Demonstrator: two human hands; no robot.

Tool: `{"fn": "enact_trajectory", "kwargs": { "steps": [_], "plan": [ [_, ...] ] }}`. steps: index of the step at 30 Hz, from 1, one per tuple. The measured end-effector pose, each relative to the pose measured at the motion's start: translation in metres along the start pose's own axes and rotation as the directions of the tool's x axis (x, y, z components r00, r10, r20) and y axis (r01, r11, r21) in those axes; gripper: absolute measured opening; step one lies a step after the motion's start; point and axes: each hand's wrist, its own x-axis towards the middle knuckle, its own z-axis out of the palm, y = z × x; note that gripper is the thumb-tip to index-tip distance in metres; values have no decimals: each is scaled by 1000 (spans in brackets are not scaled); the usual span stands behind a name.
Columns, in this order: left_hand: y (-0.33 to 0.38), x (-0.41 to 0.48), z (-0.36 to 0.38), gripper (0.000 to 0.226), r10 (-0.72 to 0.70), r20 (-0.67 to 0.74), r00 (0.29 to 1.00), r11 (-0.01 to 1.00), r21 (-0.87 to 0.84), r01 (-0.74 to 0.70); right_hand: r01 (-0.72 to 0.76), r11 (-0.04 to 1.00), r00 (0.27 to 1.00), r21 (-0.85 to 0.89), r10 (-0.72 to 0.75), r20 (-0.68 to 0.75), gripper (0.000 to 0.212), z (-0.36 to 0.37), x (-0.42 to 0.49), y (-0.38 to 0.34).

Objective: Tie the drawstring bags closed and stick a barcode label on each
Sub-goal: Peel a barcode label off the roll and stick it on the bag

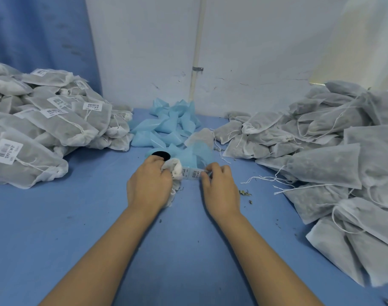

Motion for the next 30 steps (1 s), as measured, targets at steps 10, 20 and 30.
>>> {"fn": "enact_trajectory", "kwargs": {
  "steps": [10,20,30],
  "plan": [
    [2,4,2,35,87,108,990,985,142,-102,-70,995,995,76,75,-73,15,-9,4,13],
    [-10,4,4,20,294,166,941,956,-48,-290,-71,981,982,180,100,-160,13,-10,0,13],
    [-5,1,1,31,334,242,911,937,-186,-294,32,920,990,390,24,-139,39,-10,-2,11]
  ]
}}
